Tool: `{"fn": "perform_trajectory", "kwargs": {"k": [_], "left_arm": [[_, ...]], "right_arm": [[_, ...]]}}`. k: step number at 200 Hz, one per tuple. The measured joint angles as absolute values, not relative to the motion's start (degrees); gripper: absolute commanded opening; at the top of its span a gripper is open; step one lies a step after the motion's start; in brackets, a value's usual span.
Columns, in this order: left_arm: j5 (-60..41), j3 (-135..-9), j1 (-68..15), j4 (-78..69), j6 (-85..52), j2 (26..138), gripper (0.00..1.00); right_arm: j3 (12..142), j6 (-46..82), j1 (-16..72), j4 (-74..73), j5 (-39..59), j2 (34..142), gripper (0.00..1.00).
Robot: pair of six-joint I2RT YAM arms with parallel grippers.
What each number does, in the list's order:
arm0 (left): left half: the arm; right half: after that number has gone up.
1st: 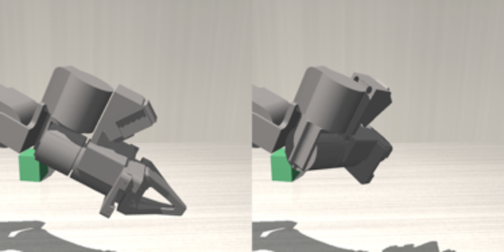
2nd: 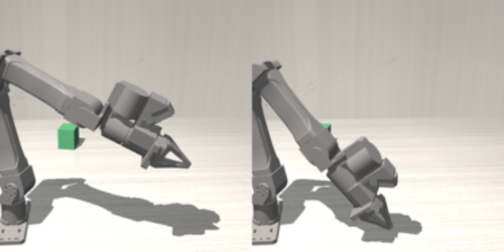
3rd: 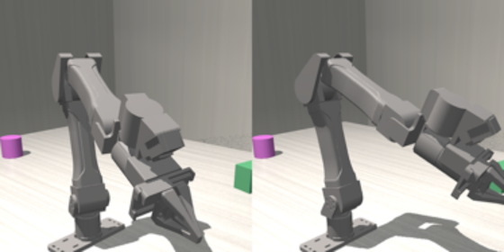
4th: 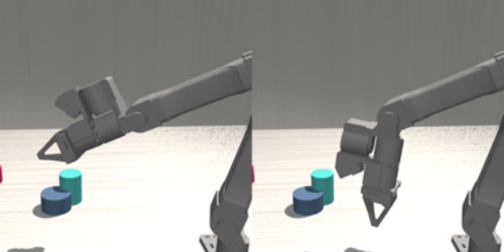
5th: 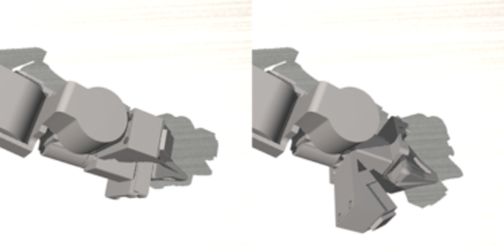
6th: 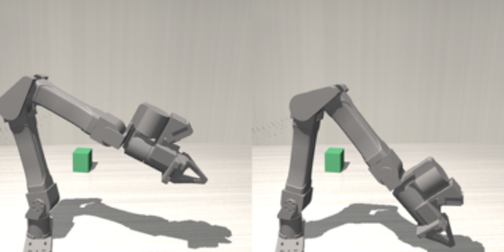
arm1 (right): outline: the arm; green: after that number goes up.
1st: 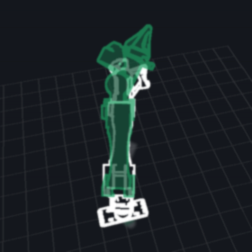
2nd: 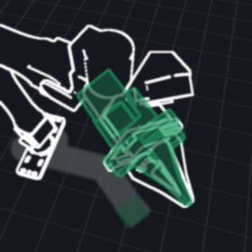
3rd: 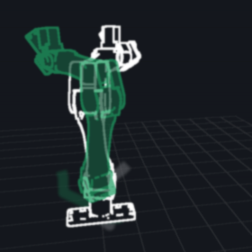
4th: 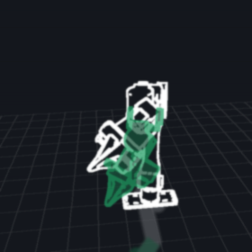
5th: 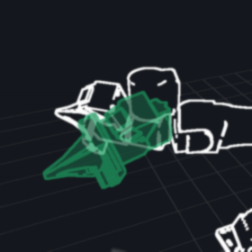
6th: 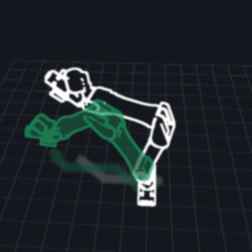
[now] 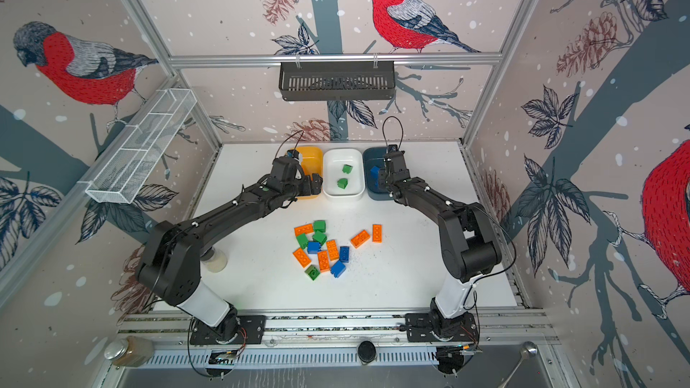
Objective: Sort the legos into containers by color
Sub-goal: 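Release the blue brick into the teal bin while the left reaches to a green brick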
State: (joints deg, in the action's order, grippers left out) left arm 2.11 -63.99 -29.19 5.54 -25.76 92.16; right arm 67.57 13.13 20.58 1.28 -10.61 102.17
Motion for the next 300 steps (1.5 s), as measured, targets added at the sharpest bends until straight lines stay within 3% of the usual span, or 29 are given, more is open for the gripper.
{"fn": "perform_trajectory", "kwargs": {"k": [23, 51, 113, 120, 166, 198, 225, 300], "left_arm": [[3.01, -62.85, -31.62, 7.18, -27.83, 91.96, 0.97], [4.71, -62.37, -35.14, 10.59, -30.22, 91.96, 0.97], [7.35, -62.28, -41.06, 19.46, -34.81, 95.18, 0.9], [7.81, -62.63, -41.71, 20.47, -35.51, 95.81, 0.9], [11.35, -65.32, -43.35, 23.81, -37.69, 101.03, 0.81], [12.29, -65.19, -43.72, 23.7, -38.72, 103.04, 0.64], [12.21, -65.17, -43.88, 23.31, -38.96, 104.64, 0.56], [13.82, -66.89, -44.45, 23.31, -39.16, 106.72, 0.4]], "right_arm": [[70.96, 13.13, 20.67, 3.16, -11.09, 105.3, 0.47], [72.12, 13.17, 21.47, 4.34, -12.36, 105.47, 0.68], [67.88, 13.63, 24.69, 5.48, -14.02, 96.88, 0.88], [66.81, 13.89, 24.73, 5.26, -14.13, 95.42, 1.0], [59.64, 18.0, 24.95, 1.91, -16.01, 86.7, 1.0], [55.7, 21.12, 24.64, 0.36, -23.62, 82.32, 1.0], [53.6, 22.52, 24.12, -0.12, -27.22, 79.26, 1.0], [44.6, 30.33, 18.11, -4.97, -22.35, 71.0, 1.0]]}}
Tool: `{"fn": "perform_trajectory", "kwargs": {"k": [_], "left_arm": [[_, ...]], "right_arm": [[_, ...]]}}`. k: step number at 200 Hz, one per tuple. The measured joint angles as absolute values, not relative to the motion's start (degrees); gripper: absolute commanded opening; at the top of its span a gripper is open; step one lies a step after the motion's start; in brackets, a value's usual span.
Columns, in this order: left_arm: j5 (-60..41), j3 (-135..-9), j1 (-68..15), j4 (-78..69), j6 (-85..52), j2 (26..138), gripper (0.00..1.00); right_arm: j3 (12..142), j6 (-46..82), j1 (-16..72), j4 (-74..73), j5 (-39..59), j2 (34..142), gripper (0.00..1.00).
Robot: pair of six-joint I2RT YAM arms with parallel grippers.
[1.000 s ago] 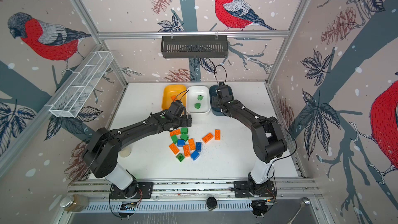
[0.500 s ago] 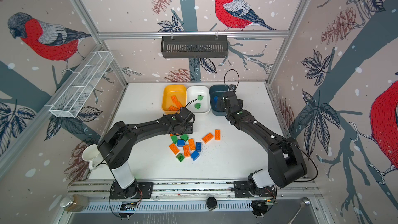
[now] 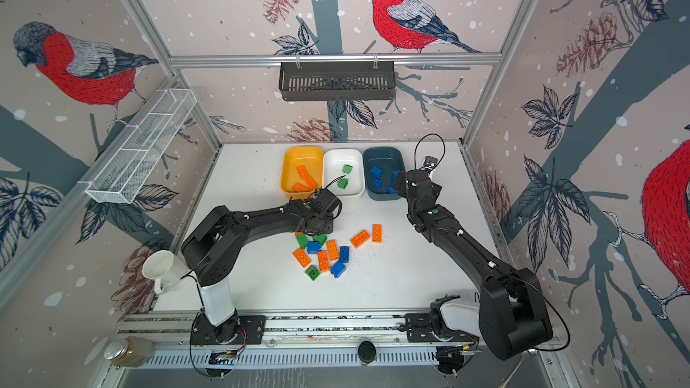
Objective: Sort the legos into containers by color
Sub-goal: 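Release the blue brick into the teal bin while the left reaches to a green brick, then carry the green brick with the left gripper and drop it in the white bin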
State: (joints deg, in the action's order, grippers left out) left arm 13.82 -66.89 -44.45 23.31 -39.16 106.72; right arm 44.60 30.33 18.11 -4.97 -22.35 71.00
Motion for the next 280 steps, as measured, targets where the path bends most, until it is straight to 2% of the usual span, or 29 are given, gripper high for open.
{"fn": "perform_trajectory", "kwargs": {"k": [46, 72, 145, 235, 256, 280], "left_arm": [[15.0, -68.64, -44.69, 21.8, -38.87, 103.04, 0.4], [16.14, -73.58, -44.69, 20.88, -37.01, 103.2, 0.4], [14.31, -91.9, -40.51, 16.34, -31.53, 115.13, 0.4], [5.82, -102.5, -34.61, 14.02, -28.51, 125.6, 0.4], [5.85, -105.14, -34.06, 14.24, -28.18, 127.33, 0.46], [5.54, -108.03, -33.95, 15.9, -28.08, 128.49, 0.59]], "right_arm": [[43.03, 31.22, 16.05, -6.87, -16.73, 69.21, 1.0], [41.39, 29.58, 16.05, -7.57, -12.36, 69.21, 1.0], [36.62, 23.75, 16.84, -9.96, -1.04, 66.89, 1.0], [35.62, 21.85, 17.26, -10.41, 4.89, 63.9, 1.0], [35.44, 20.73, 18.11, -10.46, 6.59, 63.44, 0.99], [35.42, 19.33, 19.59, -11.05, 8.19, 63.02, 1.0]]}}
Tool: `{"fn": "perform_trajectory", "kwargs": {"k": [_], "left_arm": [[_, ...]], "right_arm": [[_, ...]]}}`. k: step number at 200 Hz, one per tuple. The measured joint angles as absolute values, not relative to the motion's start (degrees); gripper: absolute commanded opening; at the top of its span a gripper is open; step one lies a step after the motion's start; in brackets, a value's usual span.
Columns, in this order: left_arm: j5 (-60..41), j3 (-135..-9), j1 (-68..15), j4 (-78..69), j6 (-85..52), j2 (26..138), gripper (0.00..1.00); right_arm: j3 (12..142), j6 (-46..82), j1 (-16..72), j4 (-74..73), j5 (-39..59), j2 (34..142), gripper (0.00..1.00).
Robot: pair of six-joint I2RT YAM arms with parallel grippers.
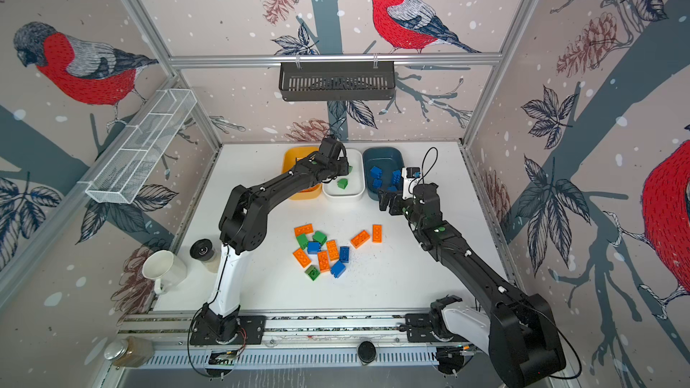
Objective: Sort the legos into containers by color
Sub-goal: 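Carry the green brick with the left gripper and drop it in the white bin, then lower the left gripper onto an orange brick in the pile and close it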
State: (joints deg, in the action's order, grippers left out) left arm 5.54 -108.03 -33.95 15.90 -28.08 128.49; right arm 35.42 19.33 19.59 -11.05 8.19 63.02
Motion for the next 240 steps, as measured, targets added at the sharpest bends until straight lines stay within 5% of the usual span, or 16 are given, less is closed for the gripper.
{"fn": "perform_trajectory", "kwargs": {"k": [81, 175, 240], "left_arm": [[2.85, -100.62, -33.95, 16.6, -27.03, 119.09, 0.93], [13.28, -74.35, -33.95, 17.78, -30.2, 96.49, 0.97], [18.85, -62.54, -33.63, 25.69, -31.73, 91.09, 0.97]], "right_arm": [[38.59, 16.1, 25.58, -11.92, 8.25, 64.25, 1.0], [43.22, 14.55, 31.66, -12.12, 9.52, 71.61, 1.0], [46.11, 15.11, 32.82, -11.99, 10.66, 77.01, 1.0]]}}
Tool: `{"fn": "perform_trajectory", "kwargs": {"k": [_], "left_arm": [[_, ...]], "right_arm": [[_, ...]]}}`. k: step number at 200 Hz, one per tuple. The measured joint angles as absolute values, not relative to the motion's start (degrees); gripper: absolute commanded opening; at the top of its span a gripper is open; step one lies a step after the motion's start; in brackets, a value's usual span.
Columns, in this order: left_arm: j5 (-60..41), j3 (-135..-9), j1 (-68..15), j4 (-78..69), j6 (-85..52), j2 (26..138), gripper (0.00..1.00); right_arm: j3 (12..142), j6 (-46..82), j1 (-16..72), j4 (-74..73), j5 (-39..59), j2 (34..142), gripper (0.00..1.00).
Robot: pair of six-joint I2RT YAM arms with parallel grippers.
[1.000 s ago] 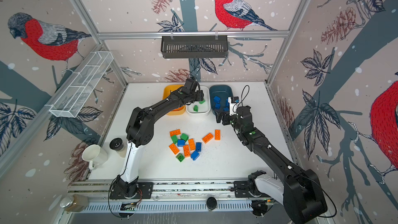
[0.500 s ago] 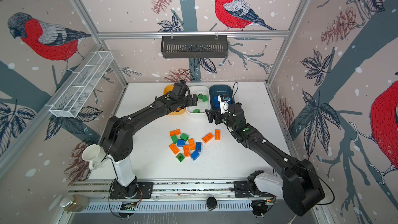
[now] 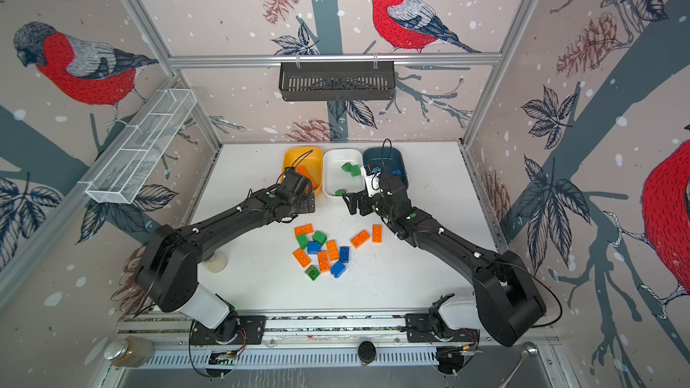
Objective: Sort the legos into containers by color
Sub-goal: 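Lower the left gripper onto an orange brick in the pile and close it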
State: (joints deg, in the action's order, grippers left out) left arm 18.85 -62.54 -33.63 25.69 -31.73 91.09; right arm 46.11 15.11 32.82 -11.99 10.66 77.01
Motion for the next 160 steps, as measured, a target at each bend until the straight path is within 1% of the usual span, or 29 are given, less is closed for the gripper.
{"fn": "perform_trajectory", "kwargs": {"k": [68, 111, 160], "left_arm": [[11.57, -59.13, -33.56, 27.27, -36.27, 92.09, 0.96], [10.72, -59.31, -33.56, 28.08, -41.76, 96.07, 0.9], [7.7, -59.24, -34.13, 26.98, -43.07, 98.7, 0.85]], "right_arm": [[46.76, 16.64, 32.91, -12.01, 8.82, 77.67, 1.0], [46.76, 16.84, 32.91, -12.01, 8.25, 77.67, 1.0], [46.76, 17.82, 32.91, -12.01, 7.42, 77.67, 1.0]]}}
